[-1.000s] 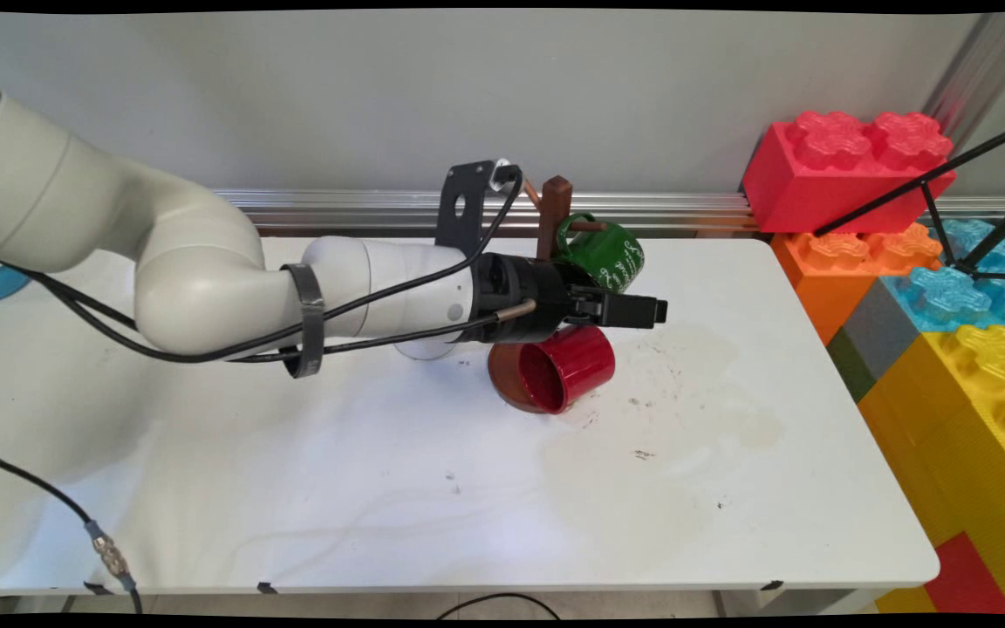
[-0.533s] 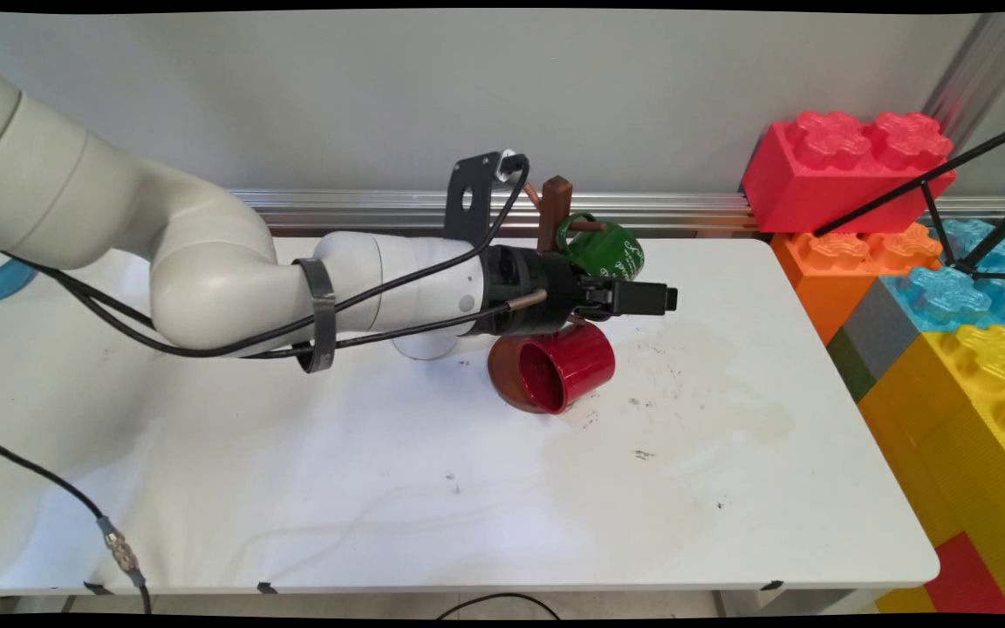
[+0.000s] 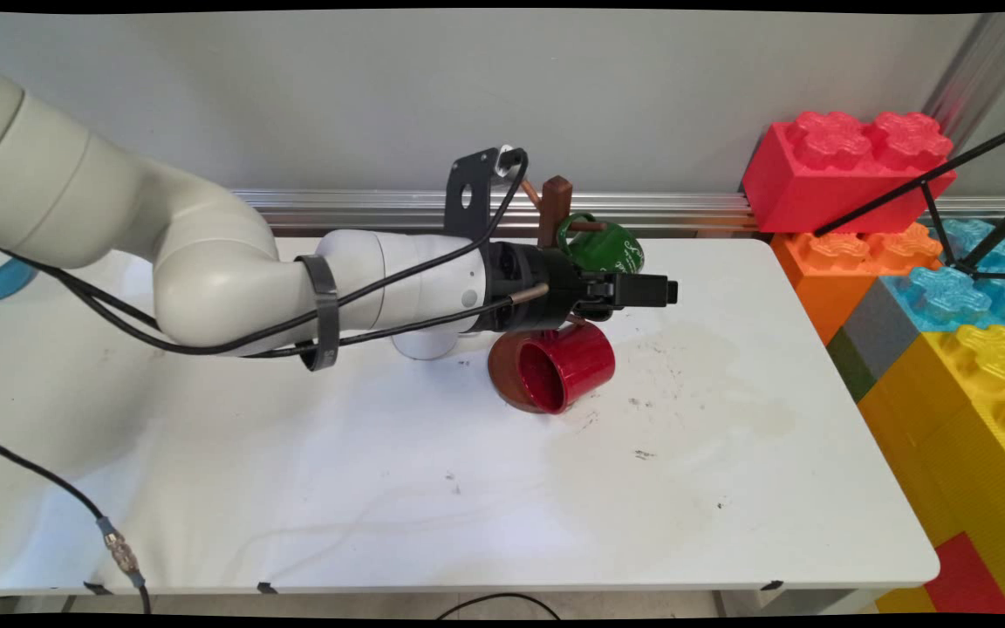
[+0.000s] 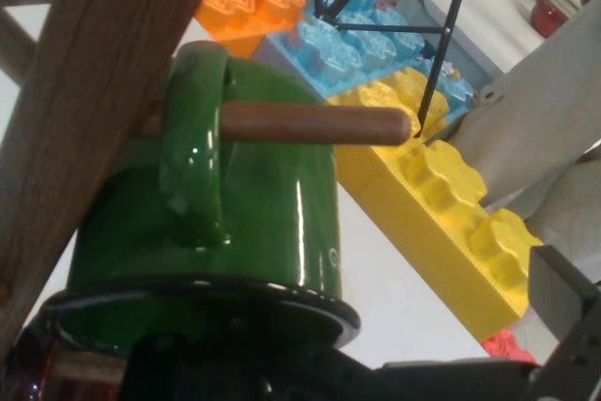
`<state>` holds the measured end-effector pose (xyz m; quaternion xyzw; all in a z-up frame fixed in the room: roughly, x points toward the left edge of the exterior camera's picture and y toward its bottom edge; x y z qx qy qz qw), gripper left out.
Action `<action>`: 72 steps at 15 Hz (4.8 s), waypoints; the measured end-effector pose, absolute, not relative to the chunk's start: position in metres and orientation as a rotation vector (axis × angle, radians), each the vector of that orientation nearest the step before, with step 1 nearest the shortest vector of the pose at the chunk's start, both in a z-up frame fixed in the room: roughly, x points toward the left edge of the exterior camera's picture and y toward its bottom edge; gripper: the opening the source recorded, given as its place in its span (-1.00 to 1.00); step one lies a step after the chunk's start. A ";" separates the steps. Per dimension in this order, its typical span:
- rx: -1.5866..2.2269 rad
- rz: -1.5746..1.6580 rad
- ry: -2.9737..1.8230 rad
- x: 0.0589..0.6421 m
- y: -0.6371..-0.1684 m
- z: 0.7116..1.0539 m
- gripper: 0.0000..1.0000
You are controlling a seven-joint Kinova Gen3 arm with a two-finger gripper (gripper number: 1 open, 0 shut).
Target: Pick up the green mug from the rack, then place the picked object on the table
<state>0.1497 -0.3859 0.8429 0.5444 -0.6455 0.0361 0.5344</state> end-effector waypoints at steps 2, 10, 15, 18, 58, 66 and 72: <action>1.309 0.078 -1.526 0.149 -0.385 0.843 1.00; 1.336 0.064 -1.499 0.150 -0.386 0.843 1.00; 1.347 0.067 -1.497 0.152 -0.387 0.841 -1.00; 1.353 0.067 -1.501 0.155 -0.386 0.840 -1.00; 1.329 -0.003 -1.526 0.174 -0.367 0.867 -1.00; 1.318 -0.041 -1.522 0.169 -0.358 0.877 -1.00; 1.309 -0.074 -1.518 0.166 -0.350 0.886 -1.00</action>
